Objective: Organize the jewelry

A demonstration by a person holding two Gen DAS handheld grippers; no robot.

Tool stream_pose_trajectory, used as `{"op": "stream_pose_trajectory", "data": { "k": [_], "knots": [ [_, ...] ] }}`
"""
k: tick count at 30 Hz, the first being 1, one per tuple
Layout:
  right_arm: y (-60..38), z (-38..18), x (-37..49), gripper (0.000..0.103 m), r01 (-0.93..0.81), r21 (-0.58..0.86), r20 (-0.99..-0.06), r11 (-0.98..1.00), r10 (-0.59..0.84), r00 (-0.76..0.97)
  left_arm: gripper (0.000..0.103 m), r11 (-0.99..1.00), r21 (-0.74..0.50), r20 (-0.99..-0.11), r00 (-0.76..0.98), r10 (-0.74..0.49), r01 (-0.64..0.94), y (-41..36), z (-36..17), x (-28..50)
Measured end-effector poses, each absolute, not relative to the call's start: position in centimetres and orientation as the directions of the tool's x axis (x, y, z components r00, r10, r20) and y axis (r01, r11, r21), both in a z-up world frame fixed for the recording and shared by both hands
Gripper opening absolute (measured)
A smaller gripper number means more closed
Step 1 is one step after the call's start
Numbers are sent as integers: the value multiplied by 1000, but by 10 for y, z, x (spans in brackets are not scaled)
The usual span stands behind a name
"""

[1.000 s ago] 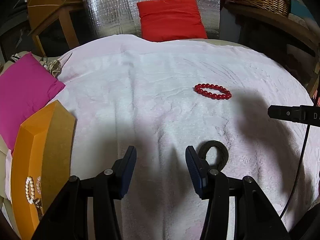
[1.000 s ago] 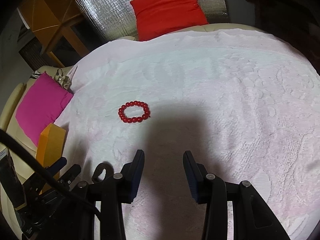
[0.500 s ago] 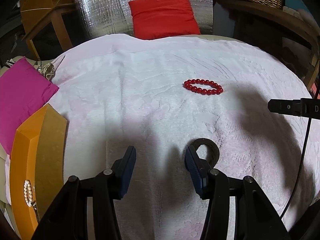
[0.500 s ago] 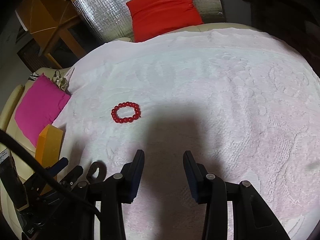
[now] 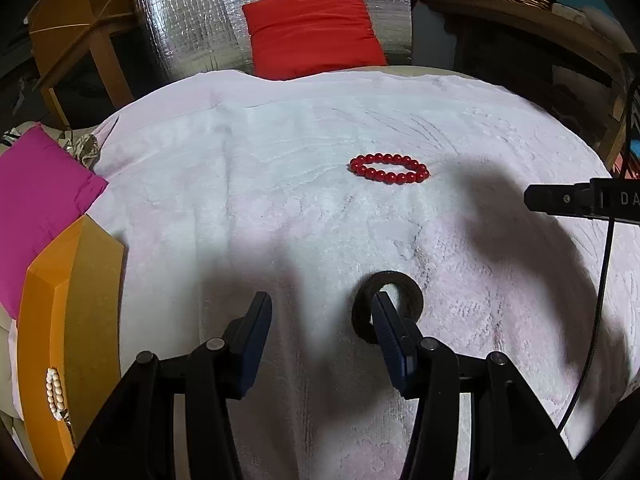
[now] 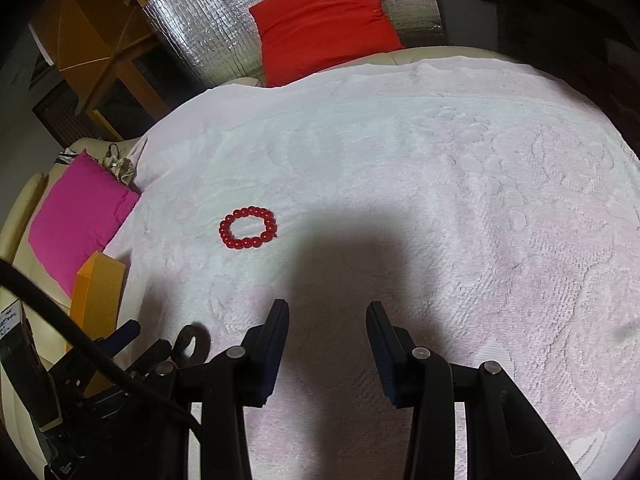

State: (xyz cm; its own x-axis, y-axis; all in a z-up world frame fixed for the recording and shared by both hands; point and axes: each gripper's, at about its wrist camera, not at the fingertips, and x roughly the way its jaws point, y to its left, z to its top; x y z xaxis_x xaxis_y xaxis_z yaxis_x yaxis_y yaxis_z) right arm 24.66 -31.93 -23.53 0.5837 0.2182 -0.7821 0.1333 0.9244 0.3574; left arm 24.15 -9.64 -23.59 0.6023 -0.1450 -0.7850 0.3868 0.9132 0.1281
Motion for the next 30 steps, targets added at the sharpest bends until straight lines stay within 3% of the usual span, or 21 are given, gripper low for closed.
{"op": "stream_pose_trajectory", "data": {
  "k": [13, 30],
  "knots": [
    [-318, -234, 248, 44, 132, 361, -780, 923, 221, 585, 56, 900, 117, -799, 578, -166, 420, -99, -239, 239],
    [-318, -235, 250, 44, 130, 364, -780, 922, 225, 584, 60, 883, -125, -849, 412, -331, 453, -95, -254, 247]
  ]
}}
